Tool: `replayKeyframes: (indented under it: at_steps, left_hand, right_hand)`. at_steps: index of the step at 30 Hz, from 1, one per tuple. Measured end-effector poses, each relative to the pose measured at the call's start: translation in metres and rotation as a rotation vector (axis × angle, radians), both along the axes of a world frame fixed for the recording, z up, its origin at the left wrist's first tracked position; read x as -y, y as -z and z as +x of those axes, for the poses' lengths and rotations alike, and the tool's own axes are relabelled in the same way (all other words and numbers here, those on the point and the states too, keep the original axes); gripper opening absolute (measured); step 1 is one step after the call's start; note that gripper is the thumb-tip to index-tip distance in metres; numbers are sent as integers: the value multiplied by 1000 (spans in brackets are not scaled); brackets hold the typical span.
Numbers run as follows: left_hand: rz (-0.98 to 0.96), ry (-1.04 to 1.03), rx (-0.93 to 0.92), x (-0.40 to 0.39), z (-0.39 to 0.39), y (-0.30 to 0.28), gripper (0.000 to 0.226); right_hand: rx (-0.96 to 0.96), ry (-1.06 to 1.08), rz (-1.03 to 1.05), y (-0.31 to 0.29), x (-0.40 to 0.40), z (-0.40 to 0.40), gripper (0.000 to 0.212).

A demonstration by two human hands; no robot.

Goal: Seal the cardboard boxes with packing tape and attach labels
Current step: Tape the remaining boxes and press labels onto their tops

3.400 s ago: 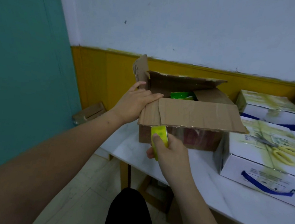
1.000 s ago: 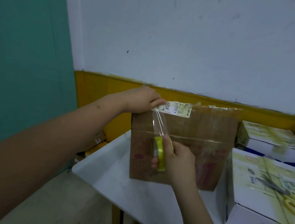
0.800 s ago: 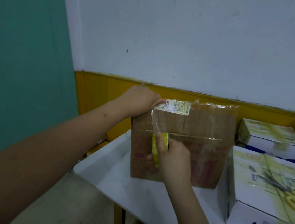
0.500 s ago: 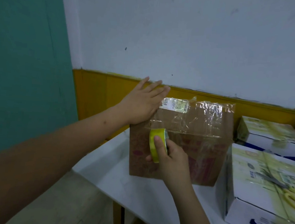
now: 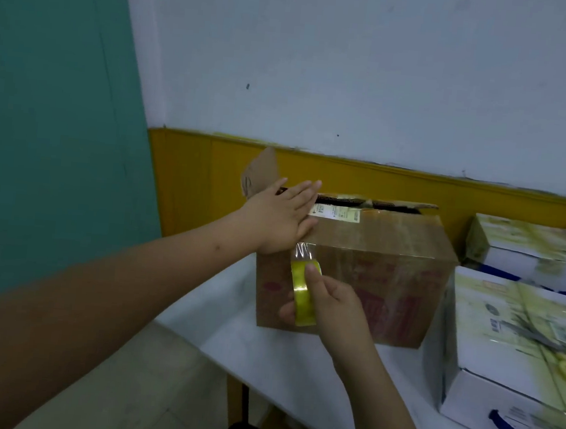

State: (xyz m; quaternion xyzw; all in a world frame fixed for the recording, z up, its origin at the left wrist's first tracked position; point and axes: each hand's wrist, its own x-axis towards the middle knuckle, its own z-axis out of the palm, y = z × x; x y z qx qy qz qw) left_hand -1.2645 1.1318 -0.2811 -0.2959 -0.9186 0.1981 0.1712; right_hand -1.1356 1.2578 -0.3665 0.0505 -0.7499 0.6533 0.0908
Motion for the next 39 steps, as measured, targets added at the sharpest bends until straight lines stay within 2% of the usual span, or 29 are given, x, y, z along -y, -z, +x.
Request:
replayKeyframes:
  at_steps: [3,6,9,11,13,15,19,22,26,28,30,32,35,39]
  left_hand:
    - [32,86,117,7,1,-2,73]
    - [-6,174,88,12,4,4,84]
    - [-51,142,41,6,6,8,78]
    - [-31,164,70,-3,12,4,72]
    - [77,245,97,-9,18,-2,68]
    - [239,386,43,-27,29,-6,65]
    - [447,556,-59,-76,61,-21,65]
    - [639,649,66,-131,96,-13,57]
    - [729,727,273,-202,143,25,48]
    - [763,735,350,-234,154,45,44]
    - [807,678,456,-261,152,60,42]
    - [838,592,532,-278,145,72,44]
    - [763,551,503,-283,138,85,45]
    - [763,560,481,-267,132,85,45]
  right_hand:
    - [-1,-62,-17,2,-1,1,53]
    - [-42,-55,-22,8,2,-2,51]
    - [-149,70,45,15,-2,-1,52]
    - [-204,159,118,16,-14,10,44]
    - [-218,236,180,16,-27,23,30]
    - [-220,313,239,19,-49,40,24]
    - [-185,469,386,27,-96,72,36]
    - [-176,676,455,30,-143,105,33]
    - [-167,1076,554,34,-220,156,16]
    - [-131,1146,570,31,-258,174,15]
    - [-49,1086,641,24,-284,173,19]
    - [-2,936,736,16,-297,155,29]
    - [139,741,892,12,-301,116,47]
    - [432,630,1078,-8,-304,88,37]
